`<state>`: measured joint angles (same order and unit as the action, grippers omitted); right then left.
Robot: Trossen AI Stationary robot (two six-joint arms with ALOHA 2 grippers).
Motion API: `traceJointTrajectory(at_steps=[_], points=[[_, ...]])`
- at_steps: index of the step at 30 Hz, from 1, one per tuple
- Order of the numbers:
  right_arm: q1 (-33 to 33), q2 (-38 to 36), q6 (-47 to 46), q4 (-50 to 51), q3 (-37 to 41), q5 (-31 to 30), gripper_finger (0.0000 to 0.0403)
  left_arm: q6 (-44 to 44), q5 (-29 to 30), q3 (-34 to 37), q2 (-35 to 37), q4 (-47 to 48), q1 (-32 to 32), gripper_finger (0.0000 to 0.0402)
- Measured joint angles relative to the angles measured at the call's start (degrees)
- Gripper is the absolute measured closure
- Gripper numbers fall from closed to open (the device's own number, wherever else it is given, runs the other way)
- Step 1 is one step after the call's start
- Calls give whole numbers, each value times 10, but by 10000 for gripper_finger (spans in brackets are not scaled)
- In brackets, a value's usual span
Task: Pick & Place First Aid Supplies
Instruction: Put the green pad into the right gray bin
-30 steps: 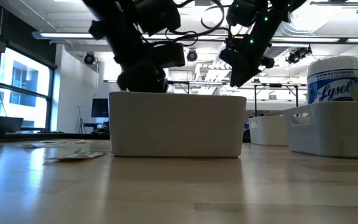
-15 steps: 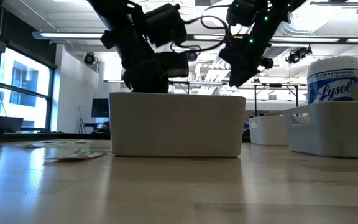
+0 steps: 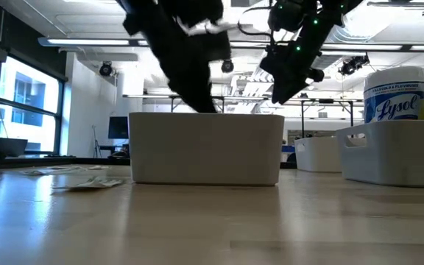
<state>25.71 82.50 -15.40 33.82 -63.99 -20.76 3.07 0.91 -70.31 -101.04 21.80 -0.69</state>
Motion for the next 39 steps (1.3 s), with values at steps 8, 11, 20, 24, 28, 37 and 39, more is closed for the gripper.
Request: traceJointTrajectory(at_steps=[8, 11, 20, 24, 28, 37, 39], points=[[0, 0, 4, 12, 1, -1, 268, -53, 22, 27, 115, 150, 0, 263], [0, 0, 4, 13, 1, 0, 268, -96, 42, 69, 173, 186, 0, 263], [-3, 0, 4, 1, 2, -1, 268, -268, 49, 251, 338, 180, -40, 263], [-4, 0, 5, -12, 2, -1, 268, -320, 9, 321, 349, 163, -100, 263], [-4, 0, 14, -28, 2, -1, 268, -316, -8, 364, 338, 128, -146, 263], [-4, 0, 15, -39, 2, -1, 268, -284, -35, 375, 291, 130, -210, 263], [-4, 0, 15, -42, 2, -1, 268, -271, -45, 375, 274, 127, -211, 263]])
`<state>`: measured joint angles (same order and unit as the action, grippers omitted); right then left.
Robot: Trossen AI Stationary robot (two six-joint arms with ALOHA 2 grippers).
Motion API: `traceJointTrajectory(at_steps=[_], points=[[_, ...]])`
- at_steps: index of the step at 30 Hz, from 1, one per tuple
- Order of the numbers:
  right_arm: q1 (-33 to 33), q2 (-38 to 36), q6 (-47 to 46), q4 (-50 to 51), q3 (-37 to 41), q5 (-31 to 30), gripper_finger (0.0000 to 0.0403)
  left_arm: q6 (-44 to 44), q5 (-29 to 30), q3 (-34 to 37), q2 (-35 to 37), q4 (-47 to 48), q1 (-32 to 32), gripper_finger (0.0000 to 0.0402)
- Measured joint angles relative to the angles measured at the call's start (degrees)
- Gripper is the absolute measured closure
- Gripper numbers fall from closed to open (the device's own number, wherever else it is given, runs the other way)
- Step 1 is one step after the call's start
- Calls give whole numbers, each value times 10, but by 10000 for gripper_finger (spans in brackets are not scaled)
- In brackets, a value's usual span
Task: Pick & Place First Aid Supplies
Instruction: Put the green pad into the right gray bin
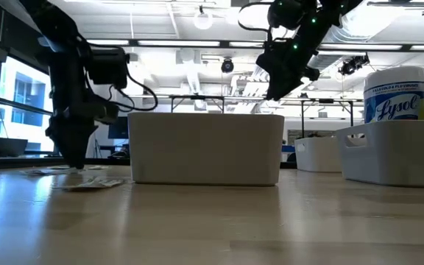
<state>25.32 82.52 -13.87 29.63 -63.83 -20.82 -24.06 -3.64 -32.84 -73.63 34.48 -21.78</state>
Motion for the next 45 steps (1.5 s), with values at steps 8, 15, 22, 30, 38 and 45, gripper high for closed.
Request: traceJointTrajectory(at_steps=[8, 15, 22, 30, 38, 45], points=[[0, 0, 0, 0, 0, 0, 268, 15, -23, -2, -26, -3, 0, 263], [0, 0, 0, 1, 0, 0, 268, 17, -5, -2, -27, -3, 1, 280], [0, 0, 10, 0, 0, 0, 268, 17, 15, -1, -27, -2, 0, 385], [0, 0, 15, -1, 0, 1, 268, 17, 42, 1, 3, -3, 1, 398], [-19, 0, 60, -48, 0, 27, 268, 23, 71, 0, 109, -47, 0, 400], [-56, 4, 107, -139, 0, 107, 268, 85, 99, -1, 176, -210, 1, 401]])
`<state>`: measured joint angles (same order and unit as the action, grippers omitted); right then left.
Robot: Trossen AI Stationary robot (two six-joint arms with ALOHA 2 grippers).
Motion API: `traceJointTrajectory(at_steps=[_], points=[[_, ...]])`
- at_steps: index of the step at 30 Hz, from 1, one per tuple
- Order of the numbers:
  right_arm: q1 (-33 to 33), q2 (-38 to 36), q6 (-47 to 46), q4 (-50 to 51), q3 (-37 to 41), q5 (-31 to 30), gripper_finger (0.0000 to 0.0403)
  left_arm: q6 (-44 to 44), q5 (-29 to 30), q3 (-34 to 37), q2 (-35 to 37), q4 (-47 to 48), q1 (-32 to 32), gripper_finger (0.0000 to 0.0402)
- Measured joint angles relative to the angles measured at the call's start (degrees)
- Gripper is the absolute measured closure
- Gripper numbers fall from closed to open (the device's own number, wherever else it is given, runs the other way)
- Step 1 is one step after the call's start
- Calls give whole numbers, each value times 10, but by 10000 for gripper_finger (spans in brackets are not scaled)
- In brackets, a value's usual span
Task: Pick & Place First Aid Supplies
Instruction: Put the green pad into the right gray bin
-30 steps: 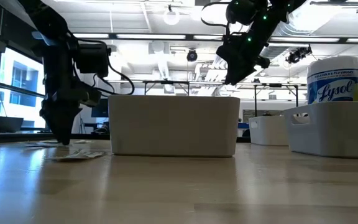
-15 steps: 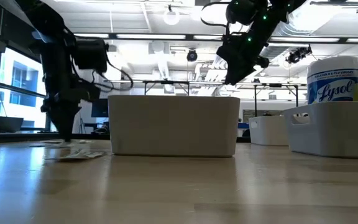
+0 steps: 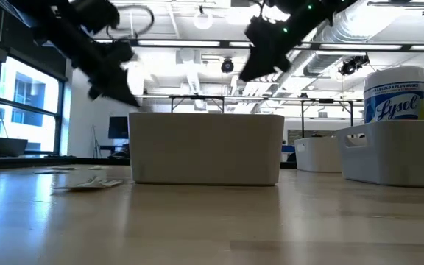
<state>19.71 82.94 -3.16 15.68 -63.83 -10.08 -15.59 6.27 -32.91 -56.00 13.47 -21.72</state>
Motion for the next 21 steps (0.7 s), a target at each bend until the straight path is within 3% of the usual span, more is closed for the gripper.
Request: traceJointTrajectory(at_steps=[6, 10, 17, 21], points=[[-39, 39, 32, -114, 0, 96, 268, 56, 25, -1, -3, -177, 0, 401], [-66, 72, 37, -179, 0, 142, 268, 82, -43, 20, -13, -297, 0, 401], [-108, 116, 37, -295, 0, 78, 268, 73, -65, 110, -13, -488, 0, 401], [-119, 158, 52, -396, 0, 62, 268, 63, -62, 134, -13, -530, 0, 401]])
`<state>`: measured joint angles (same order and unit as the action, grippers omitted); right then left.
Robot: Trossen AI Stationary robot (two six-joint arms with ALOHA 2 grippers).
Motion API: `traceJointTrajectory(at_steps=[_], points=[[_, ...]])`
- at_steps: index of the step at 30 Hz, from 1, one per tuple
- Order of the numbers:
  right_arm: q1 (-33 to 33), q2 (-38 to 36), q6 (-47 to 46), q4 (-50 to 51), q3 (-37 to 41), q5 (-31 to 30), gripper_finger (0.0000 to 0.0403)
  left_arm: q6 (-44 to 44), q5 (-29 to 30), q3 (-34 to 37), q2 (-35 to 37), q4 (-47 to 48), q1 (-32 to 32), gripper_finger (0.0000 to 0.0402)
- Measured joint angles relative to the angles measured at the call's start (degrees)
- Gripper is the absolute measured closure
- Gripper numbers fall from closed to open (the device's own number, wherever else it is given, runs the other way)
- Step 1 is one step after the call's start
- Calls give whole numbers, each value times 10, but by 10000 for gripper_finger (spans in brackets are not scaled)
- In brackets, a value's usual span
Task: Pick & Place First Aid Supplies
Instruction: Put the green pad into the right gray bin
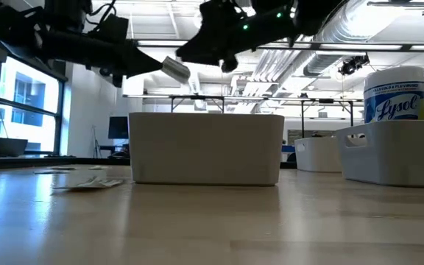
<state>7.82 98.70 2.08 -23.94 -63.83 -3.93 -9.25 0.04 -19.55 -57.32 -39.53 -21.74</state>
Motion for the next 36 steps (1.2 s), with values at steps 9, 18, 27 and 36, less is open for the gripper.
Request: traceJointTrajectory(at_steps=[9, 18, 27, 36], points=[[-1, 60, -11, -128, 0, -4, 268, 32, -19, 3, 0, 3, 0, 401], [-5, 62, 9, -143, 0, -112, 268, 64, -30, 3, 0, 7, 0, 401], [3, 62, -10, -100, 0, -75, 270, 67, -39, 3, 0, -8, 0, 401], [12, 62, -17, -73, 0, -24, 389, 75, -60, 3, 0, -15, 0, 401]])
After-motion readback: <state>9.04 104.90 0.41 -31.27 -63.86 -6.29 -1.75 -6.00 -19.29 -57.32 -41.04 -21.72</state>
